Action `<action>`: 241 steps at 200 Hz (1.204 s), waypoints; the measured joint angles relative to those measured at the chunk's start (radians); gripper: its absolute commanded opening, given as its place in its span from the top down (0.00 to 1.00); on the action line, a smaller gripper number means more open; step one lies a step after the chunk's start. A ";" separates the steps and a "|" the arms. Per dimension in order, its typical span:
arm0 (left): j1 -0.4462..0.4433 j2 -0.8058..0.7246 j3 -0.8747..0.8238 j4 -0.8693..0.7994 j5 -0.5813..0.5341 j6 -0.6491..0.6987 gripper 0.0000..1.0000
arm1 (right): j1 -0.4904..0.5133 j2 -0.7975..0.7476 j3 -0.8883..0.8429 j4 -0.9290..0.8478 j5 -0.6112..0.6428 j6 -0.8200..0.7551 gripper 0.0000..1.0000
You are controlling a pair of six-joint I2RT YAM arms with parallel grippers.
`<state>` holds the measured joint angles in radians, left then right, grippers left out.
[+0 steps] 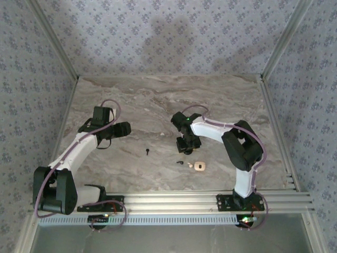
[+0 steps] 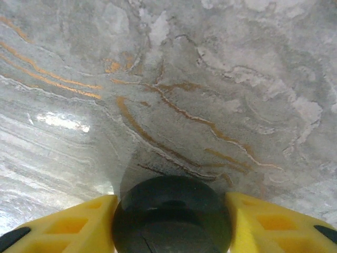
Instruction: Insert wireless bluetooth earbuds into charging case
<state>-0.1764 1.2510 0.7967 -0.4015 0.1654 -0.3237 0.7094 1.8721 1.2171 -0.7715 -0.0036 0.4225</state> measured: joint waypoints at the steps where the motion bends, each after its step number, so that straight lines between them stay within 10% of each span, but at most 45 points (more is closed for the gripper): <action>1: 0.000 0.000 0.000 0.000 0.000 0.000 0.29 | 0.000 -0.001 -0.002 0.003 0.000 0.000 0.50; 241: -0.138 -0.186 -0.265 0.415 0.151 0.100 0.41 | -0.023 -0.448 -0.455 0.631 -0.038 0.173 0.56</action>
<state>-0.3145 1.0653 0.5316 0.0132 0.3161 -0.2234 0.6868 1.4242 0.7616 -0.1406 -0.0418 0.5953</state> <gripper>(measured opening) 0.585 0.461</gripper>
